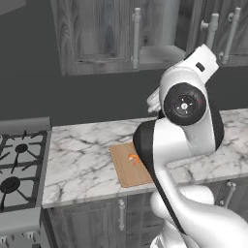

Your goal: Open the cabinet, retrieve the rolling pin, and place it next to the meat on the cutting board to prepare for tenderizing.

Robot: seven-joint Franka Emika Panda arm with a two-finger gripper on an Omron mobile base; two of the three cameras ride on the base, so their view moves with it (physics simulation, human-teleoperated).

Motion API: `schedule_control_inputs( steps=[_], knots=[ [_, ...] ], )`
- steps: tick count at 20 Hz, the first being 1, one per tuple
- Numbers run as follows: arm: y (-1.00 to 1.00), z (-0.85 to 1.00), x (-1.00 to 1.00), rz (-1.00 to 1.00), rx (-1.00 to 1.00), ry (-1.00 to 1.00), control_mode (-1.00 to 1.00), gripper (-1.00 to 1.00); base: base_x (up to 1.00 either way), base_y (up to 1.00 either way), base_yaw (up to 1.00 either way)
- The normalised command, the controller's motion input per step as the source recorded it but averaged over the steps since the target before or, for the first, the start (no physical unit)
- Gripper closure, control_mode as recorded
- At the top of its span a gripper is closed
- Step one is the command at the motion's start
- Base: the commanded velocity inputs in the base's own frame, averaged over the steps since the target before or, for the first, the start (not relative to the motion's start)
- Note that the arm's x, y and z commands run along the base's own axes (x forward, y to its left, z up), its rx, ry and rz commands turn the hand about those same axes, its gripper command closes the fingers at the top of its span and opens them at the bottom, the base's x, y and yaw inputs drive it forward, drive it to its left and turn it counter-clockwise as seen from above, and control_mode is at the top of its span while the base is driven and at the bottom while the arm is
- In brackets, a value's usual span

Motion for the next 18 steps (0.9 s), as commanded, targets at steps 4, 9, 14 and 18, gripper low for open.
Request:
schedule_control_inputs(
  steps=[4, 9, 14, 18],
  knots=[
    [-0.01, -0.05, 0.7, -0.17, -0.14, 0.02, -1.0, -1.0, 0.0, 0.0, 0.0],
    [0.0, 0.0, 0.81, -0.16, -0.12, 0.14, -1.0, -1.0, 0.0, 0.0, 0.0],
    [-0.04, 0.0, 0.74, -0.14, -0.1, 0.15, -1.0, -1.0, 0.0, 0.0, 0.0],
    [-0.14, 0.0, 0.52, -0.12, -0.07, 0.11, -1.0, -1.0, 0.0, 0.0, 0.0]
  ],
)
